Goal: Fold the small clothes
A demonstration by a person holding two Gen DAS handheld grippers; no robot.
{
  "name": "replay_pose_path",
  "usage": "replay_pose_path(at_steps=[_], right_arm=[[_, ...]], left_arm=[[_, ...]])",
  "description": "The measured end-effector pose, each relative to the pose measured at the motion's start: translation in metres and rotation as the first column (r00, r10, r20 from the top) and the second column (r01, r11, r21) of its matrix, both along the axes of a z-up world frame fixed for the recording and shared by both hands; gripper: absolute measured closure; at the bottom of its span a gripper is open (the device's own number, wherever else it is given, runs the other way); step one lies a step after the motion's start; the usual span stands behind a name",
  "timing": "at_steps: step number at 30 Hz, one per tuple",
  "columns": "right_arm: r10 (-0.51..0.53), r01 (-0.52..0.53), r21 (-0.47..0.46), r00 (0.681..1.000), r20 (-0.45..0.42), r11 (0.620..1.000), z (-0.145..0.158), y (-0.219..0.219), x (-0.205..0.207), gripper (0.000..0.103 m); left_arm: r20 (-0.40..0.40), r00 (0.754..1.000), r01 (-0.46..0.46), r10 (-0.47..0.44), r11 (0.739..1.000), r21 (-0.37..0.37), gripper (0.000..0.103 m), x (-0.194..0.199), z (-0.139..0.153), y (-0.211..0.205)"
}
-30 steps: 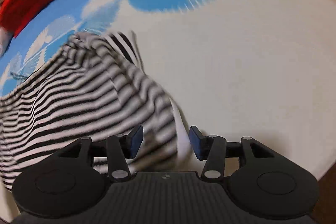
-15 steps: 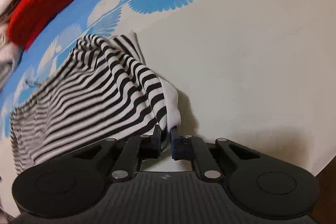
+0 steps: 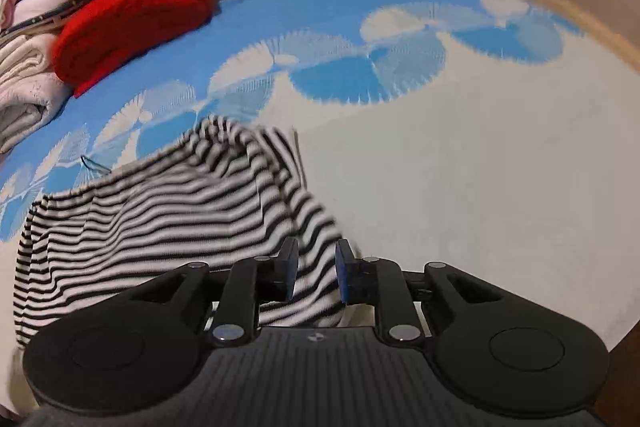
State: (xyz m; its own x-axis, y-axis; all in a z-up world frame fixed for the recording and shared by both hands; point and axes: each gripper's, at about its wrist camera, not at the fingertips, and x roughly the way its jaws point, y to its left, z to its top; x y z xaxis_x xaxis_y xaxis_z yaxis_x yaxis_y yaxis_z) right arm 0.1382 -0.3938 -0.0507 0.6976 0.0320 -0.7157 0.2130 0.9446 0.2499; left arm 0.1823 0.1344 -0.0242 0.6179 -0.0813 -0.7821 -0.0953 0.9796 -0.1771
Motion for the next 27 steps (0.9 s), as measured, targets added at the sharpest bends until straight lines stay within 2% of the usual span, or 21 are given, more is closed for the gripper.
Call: replay_pose_path(at_steps=[4,7,10,12,13,20,27], right_arm=[[-0.012,0.013,-0.004,0.991,0.136,1.0,0.024,0.002,-0.019,0.078],[0.0,0.002,-0.009,0.971,0.238,1.0,0.041,0.01,-0.036,0.074],[0.014,-0.002,-0.037,0.95,0.311,0.999,0.053,0.021,-0.049,0.071],[0.007,0.008,-0.045,0.948,0.319,0.999,0.057,0.026,-0.053,0.07],[0.003,0.012,-0.045,0.947,0.321,0.999,0.059,0.027,-0.054,0.07],[0.034,-0.023,-0.039,0.952,0.304,0.999,0.057,0.03,-0.052,0.068],[0.05,-0.032,-0.071,0.964,0.262,0.997,0.045,0.027,-0.046,0.068]], left_arm=[[0.064,0.998,0.001,-0.002,1.0,0.015,0.039,-0.007,0.01,-0.001],[0.123,0.992,0.022,-0.028,0.999,0.047,0.048,-0.015,0.018,-0.005],[0.173,0.983,0.041,-0.056,0.995,0.091,0.065,-0.024,0.022,-0.01],[0.188,0.98,0.051,-0.073,0.992,0.118,0.076,-0.031,0.023,-0.015],[0.188,0.979,0.059,-0.082,0.99,0.129,0.077,-0.034,0.022,-0.017],[0.154,0.984,0.06,-0.089,0.981,0.185,0.078,-0.056,0.012,-0.028],[0.153,0.984,0.062,-0.092,0.979,0.193,0.078,-0.079,0.02,-0.04]])
